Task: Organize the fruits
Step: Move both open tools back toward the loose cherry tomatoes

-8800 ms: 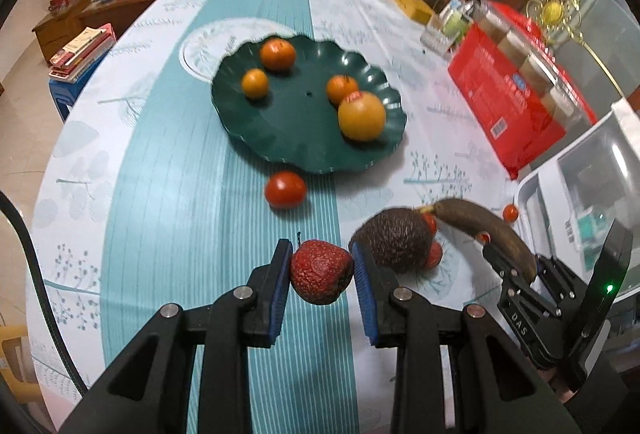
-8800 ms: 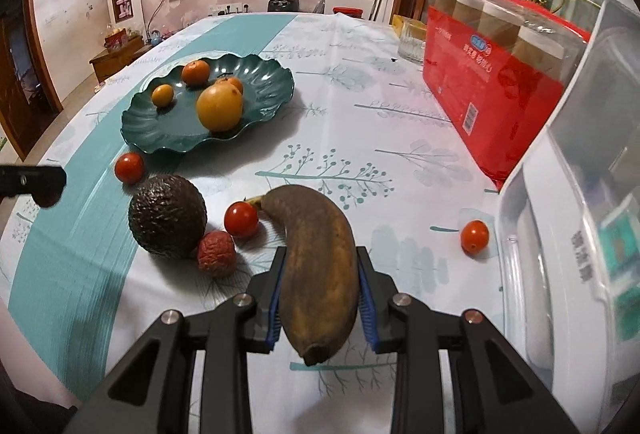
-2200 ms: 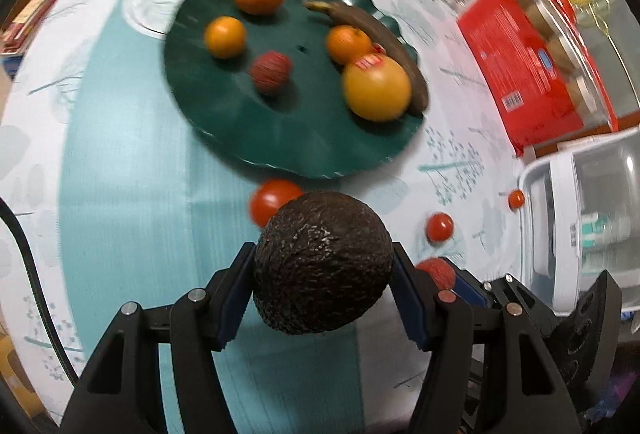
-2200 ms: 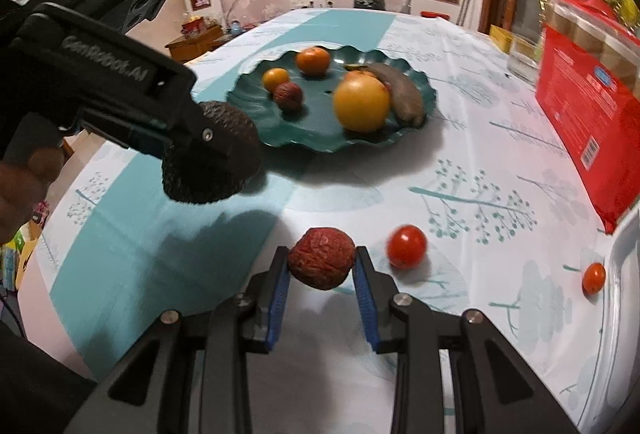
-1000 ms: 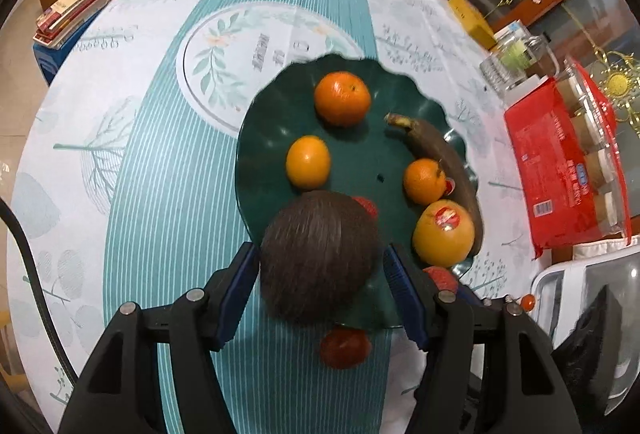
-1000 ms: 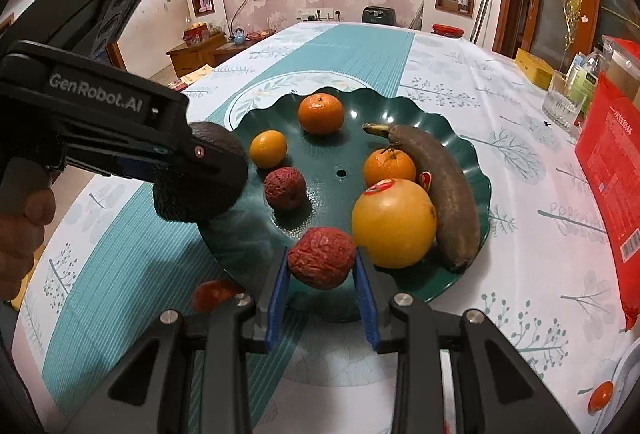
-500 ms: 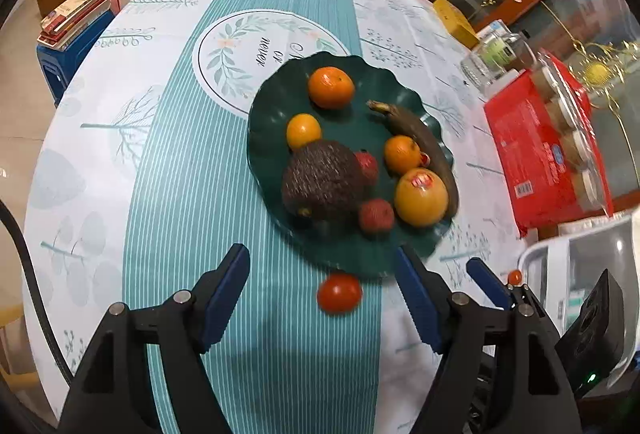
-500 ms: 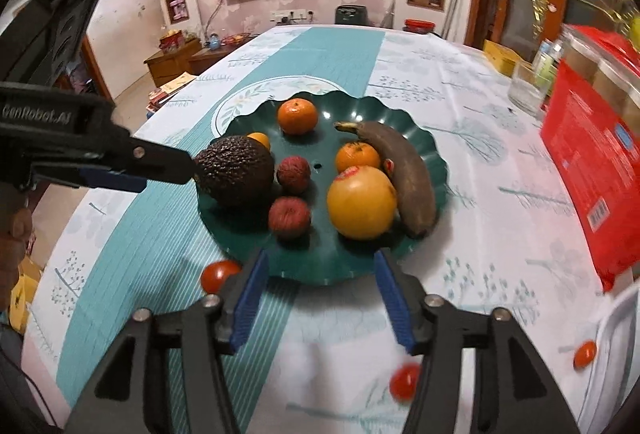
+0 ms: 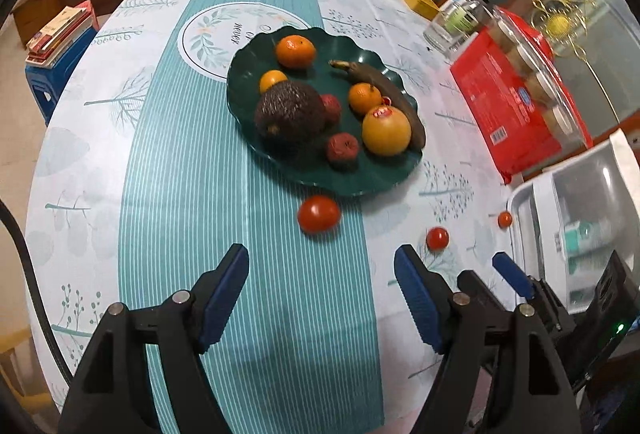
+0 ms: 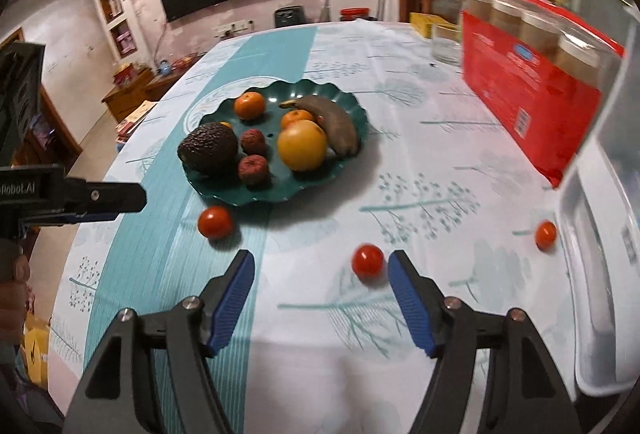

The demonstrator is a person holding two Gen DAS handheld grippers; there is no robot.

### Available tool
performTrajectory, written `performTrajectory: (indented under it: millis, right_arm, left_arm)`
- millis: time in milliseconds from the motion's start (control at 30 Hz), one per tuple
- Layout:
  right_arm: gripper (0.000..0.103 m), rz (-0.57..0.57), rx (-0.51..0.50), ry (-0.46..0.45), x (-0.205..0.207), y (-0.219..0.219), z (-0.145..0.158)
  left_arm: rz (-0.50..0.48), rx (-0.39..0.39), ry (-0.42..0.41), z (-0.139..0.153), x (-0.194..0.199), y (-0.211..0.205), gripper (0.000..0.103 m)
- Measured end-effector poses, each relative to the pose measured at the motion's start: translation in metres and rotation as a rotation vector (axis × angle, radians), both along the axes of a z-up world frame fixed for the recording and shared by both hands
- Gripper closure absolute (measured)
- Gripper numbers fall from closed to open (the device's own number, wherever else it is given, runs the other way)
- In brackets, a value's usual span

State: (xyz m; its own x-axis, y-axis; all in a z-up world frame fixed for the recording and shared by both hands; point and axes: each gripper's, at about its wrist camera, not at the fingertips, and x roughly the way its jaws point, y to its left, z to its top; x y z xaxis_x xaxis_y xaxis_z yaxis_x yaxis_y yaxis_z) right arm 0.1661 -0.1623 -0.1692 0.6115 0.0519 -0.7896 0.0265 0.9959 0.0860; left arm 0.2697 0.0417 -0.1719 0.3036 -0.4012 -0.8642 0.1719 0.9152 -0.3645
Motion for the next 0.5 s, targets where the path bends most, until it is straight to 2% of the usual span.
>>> performTrajectory:
  millis: [233,500]
  right_arm:
    - [0.033,-0.056,0.005,0.020,-0.017,-0.007,-0.003]
    - [0.033,-0.136,0.020,0.070,-0.019,-0.016,-0.016]
  left_arm:
    - [-0.022,0.017,-0.072,-0.005,-0.018,0.000,0.027]
    - [0.017,-0.026,-0.098,-0.017,-0.009,0.005,0.027]
